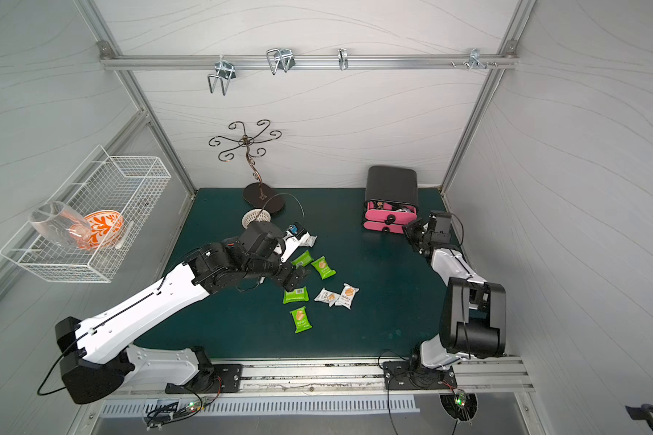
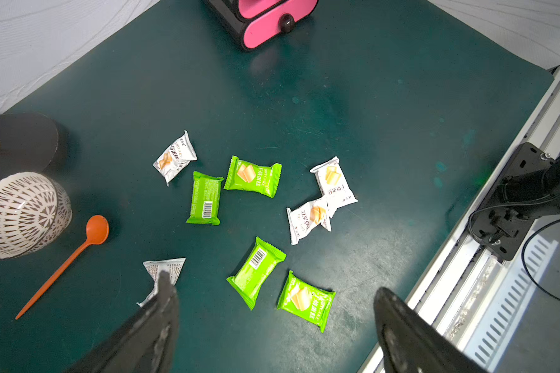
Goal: Place the cookies into the drawer by color
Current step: Close the drawer in the storage box.
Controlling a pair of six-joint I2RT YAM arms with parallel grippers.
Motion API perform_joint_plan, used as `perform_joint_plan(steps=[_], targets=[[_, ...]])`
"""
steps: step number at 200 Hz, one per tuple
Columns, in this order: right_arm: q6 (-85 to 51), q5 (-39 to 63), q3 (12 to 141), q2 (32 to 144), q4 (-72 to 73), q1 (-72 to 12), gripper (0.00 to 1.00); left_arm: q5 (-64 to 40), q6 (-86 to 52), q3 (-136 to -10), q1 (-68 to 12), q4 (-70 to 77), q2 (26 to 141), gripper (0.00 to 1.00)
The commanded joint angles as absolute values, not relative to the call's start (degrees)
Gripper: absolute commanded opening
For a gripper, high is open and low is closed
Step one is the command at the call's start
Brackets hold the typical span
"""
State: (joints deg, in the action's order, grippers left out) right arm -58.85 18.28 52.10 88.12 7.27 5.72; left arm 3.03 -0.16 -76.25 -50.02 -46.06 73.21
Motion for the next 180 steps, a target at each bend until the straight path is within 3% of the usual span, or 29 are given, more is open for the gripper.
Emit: perform_joint_plan(steps=[1,104,180], targets=[[-62.2,17.7,55.7,91.0,12.0,4.7,0.00,3.3,0.0,-77.2,-50.2,-43.9,73.1,0.95],[-65.8,12.7,63.6,100.0,11.1,0.0,0.00,4.0,0.0,-77.7,-50.3,-45.0,73.0,0.95],[-57.6,12.7,56.0,83.5,0.6,-3.6,0.01,5.7,0.4,-77.6,-51.1,-44.4,72.4,0.95]])
